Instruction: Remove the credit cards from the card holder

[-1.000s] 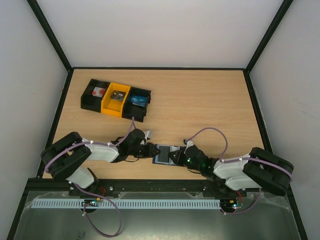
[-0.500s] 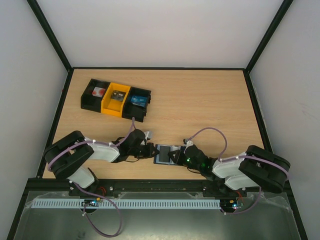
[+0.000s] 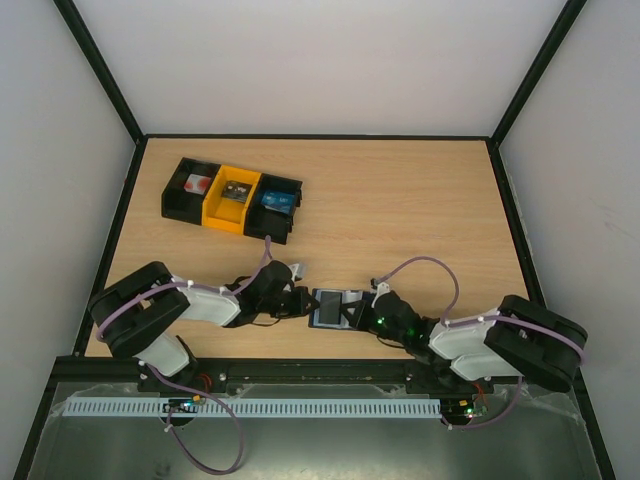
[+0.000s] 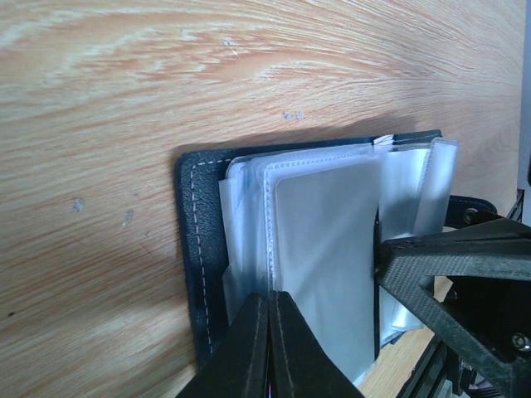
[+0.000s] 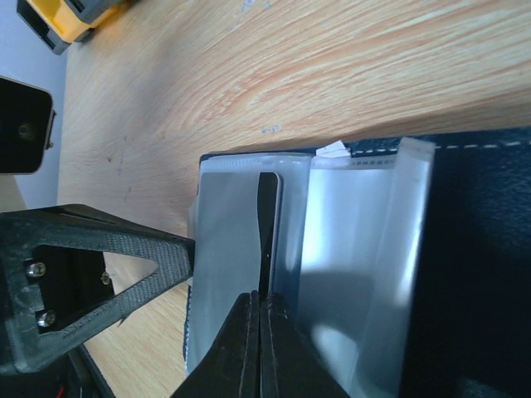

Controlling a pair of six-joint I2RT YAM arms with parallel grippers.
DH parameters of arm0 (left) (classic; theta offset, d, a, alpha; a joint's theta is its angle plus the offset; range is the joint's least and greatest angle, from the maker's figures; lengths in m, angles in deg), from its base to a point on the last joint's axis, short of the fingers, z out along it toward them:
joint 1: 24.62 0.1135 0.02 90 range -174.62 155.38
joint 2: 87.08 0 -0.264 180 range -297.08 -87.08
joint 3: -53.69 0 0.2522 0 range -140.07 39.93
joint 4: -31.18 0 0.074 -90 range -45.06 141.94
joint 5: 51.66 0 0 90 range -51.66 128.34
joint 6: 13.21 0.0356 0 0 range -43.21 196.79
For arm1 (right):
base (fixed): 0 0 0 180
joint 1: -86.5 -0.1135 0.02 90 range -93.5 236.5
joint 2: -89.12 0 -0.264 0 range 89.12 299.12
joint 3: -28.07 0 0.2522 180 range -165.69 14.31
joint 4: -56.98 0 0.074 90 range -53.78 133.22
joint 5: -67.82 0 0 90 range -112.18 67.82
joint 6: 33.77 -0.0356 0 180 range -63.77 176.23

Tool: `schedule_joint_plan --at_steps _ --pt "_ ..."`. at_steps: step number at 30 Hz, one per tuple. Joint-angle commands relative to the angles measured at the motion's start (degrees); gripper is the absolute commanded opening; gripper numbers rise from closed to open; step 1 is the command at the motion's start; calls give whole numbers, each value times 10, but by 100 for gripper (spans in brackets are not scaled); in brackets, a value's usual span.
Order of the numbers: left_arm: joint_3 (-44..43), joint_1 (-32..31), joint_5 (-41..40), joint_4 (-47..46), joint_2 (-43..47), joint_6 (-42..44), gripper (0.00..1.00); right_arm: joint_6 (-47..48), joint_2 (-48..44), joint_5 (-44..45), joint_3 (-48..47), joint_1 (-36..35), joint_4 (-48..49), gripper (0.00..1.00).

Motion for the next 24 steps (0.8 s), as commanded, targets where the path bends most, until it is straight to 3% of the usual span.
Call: schedule_joint_plan --at_steps 1,15,24 --pt "17 -8 -23 54 -16 0 3 -3 -25 17 13 -1 3 2" --pt "24 -8 -27 54 -6 -3 3 -9 -51 31 25 -1 -23 2" --pt "23 -20 -27 42 -18 -12 3 -20 -5 -1 18 -1 11 13"
